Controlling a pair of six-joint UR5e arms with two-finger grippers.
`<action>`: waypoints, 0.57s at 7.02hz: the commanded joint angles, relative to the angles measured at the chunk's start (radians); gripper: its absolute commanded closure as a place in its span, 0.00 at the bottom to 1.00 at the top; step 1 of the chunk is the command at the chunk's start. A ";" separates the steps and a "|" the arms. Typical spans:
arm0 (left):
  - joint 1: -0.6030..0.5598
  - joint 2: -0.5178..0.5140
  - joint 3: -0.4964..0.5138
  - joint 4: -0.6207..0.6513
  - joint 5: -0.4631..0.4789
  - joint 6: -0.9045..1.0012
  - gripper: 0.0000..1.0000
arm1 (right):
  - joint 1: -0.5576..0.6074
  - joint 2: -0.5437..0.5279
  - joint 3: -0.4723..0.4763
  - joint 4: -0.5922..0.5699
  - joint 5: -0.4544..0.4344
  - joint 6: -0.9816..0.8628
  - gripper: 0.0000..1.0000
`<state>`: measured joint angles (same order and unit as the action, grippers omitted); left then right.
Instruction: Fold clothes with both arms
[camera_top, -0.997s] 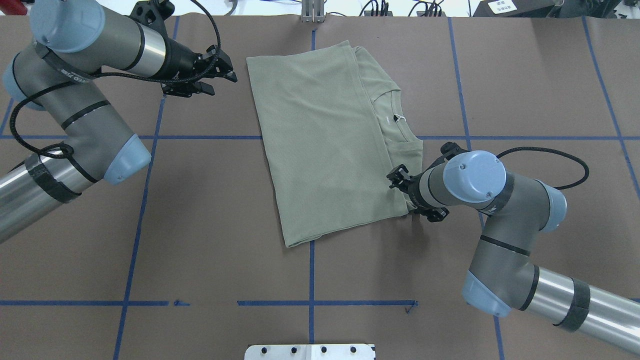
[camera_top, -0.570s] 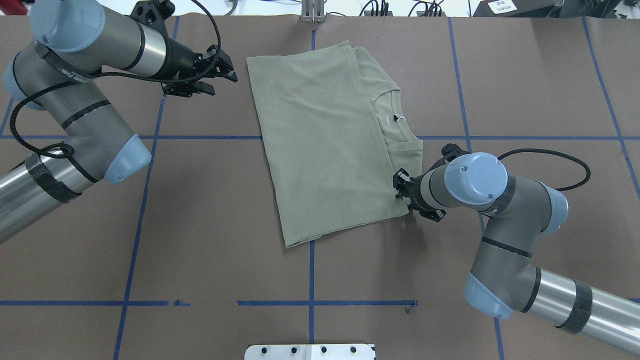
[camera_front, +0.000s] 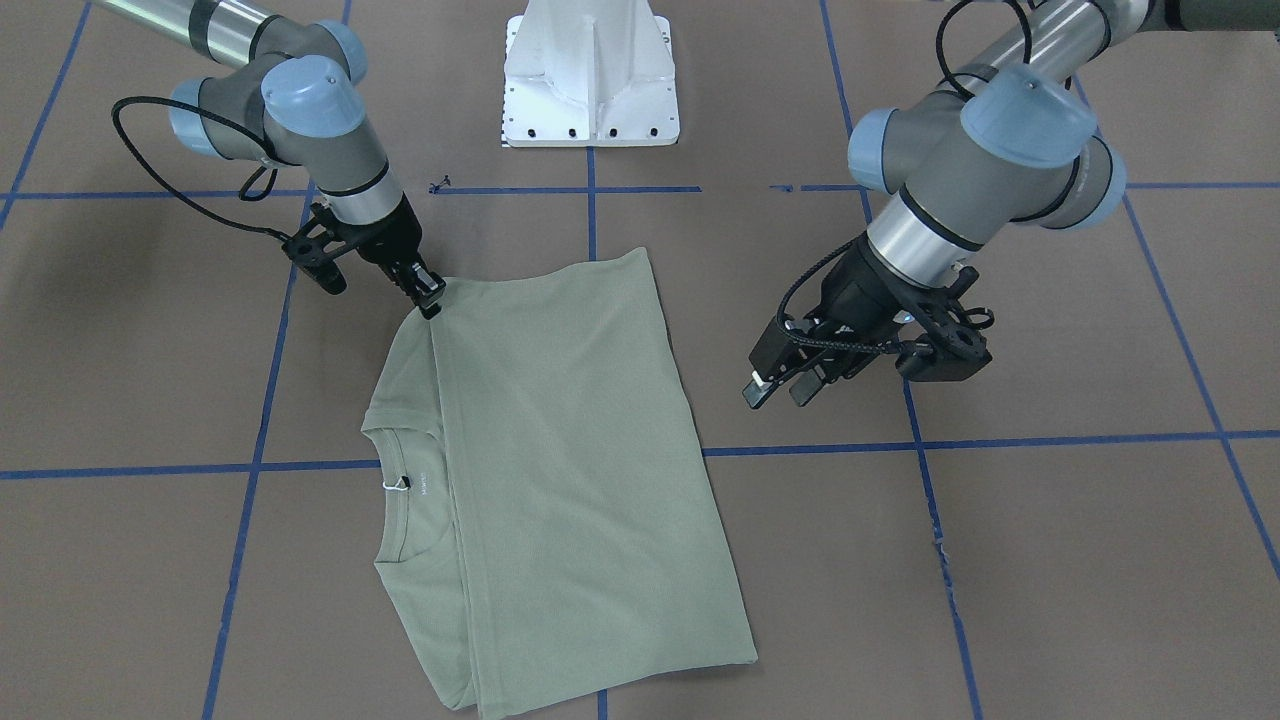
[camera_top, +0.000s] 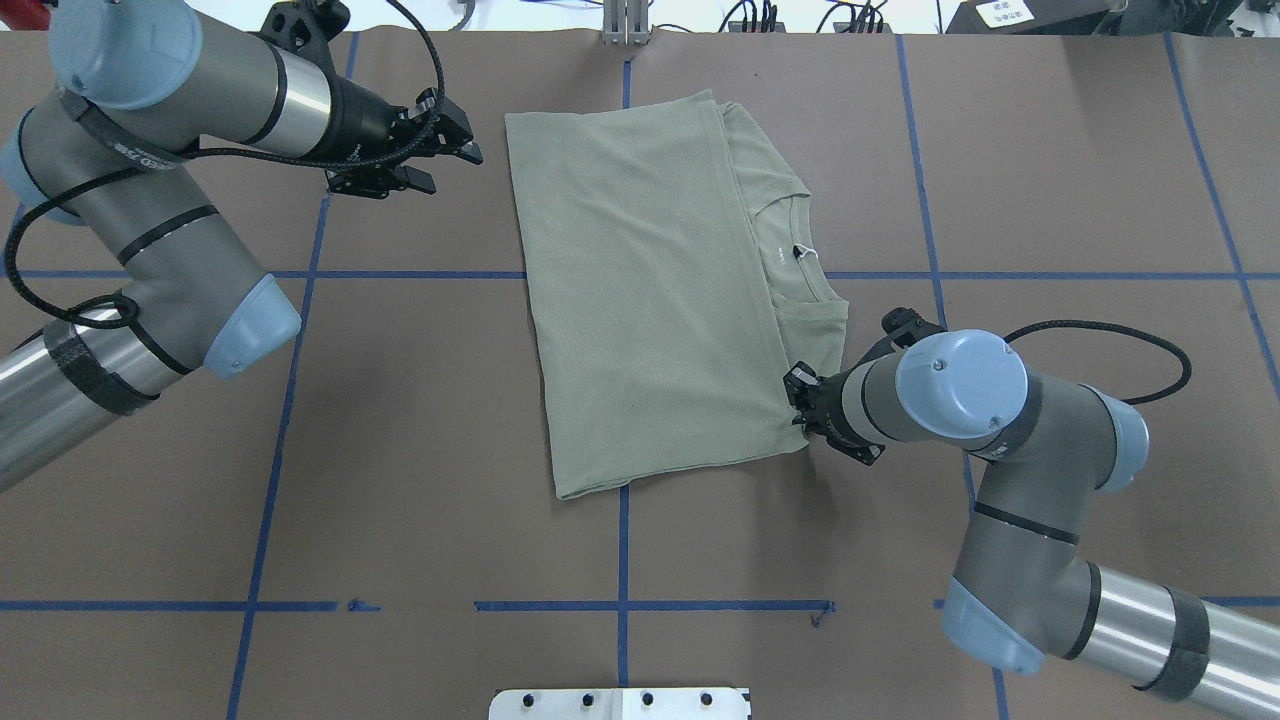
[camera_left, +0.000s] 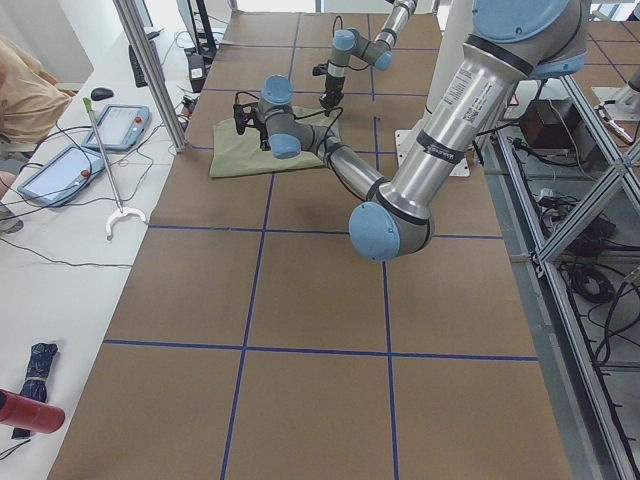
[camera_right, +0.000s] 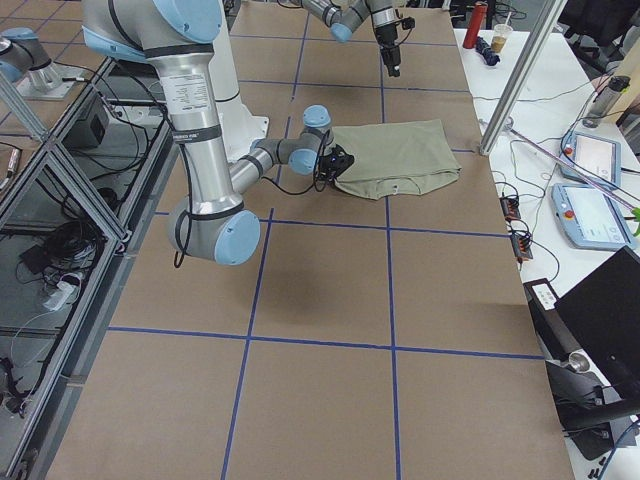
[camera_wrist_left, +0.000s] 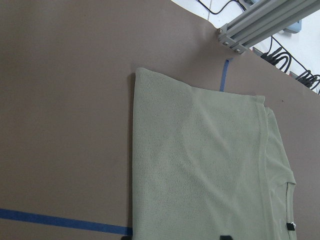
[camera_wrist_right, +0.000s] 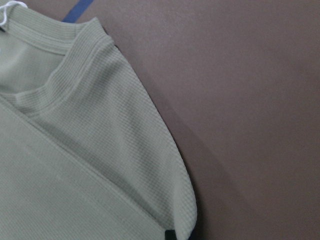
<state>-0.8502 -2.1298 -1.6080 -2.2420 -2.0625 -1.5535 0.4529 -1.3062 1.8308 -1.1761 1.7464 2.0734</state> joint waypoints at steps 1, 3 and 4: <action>0.125 0.034 -0.096 0.001 0.071 -0.155 0.32 | -0.124 -0.051 0.184 -0.115 -0.062 0.075 1.00; 0.303 0.141 -0.203 0.001 0.241 -0.271 0.32 | -0.251 -0.054 0.232 -0.171 -0.168 0.126 1.00; 0.391 0.206 -0.260 0.001 0.293 -0.355 0.31 | -0.269 -0.053 0.240 -0.184 -0.179 0.129 1.00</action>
<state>-0.5683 -2.0016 -1.7965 -2.2407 -1.8478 -1.8175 0.2267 -1.3584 2.0534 -1.3391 1.5996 2.1918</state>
